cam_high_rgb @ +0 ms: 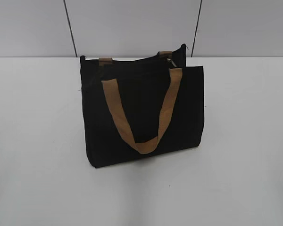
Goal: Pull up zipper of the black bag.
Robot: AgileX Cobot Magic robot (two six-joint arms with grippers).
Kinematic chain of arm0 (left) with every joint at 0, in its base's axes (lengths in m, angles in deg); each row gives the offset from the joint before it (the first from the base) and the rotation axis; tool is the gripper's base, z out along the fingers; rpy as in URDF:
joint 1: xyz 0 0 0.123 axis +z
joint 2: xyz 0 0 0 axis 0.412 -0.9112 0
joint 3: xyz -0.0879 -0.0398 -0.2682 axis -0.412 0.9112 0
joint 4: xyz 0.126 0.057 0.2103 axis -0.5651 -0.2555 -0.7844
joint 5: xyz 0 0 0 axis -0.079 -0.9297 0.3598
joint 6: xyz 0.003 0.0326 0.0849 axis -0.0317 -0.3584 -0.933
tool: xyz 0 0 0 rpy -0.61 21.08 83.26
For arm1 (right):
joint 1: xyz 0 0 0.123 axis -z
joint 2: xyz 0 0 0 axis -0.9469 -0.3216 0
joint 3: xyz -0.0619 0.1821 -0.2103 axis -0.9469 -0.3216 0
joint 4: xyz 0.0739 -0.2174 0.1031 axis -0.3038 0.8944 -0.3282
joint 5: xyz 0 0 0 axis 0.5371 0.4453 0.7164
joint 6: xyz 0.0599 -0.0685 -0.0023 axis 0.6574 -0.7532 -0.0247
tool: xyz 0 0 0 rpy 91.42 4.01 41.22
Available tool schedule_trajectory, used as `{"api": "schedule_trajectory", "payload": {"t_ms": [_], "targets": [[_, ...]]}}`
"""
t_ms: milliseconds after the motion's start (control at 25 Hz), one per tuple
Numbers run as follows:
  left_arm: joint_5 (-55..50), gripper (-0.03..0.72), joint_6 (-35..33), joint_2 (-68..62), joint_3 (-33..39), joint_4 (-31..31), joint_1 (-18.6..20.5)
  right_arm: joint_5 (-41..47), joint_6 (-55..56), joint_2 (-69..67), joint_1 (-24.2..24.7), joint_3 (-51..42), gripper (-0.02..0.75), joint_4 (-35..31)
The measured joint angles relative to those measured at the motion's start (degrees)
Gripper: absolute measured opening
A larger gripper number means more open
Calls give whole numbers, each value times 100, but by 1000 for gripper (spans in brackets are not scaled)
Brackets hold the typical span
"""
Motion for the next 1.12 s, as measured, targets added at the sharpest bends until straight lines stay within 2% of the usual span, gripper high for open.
{"api": "schedule_trajectory", "payload": {"t_ms": [200, 520, 720, 1120], "targets": [[-60, 505, 0, 463, 83, 0, 0, 119, 42, 712, 0, -457, 484, 116], [-12, 492, 0, 669, 93, -34, 0, 127, 42, 741, 0, -765, 484, 515], [433, 479, 0, 674, 304, -66, 0, -282, 42, 741, 0, -883, 484, 902], [535, 434, 0, 674, 332, -50, 0, -587, 145, 741, 0, -1000, 484, 942]]}}
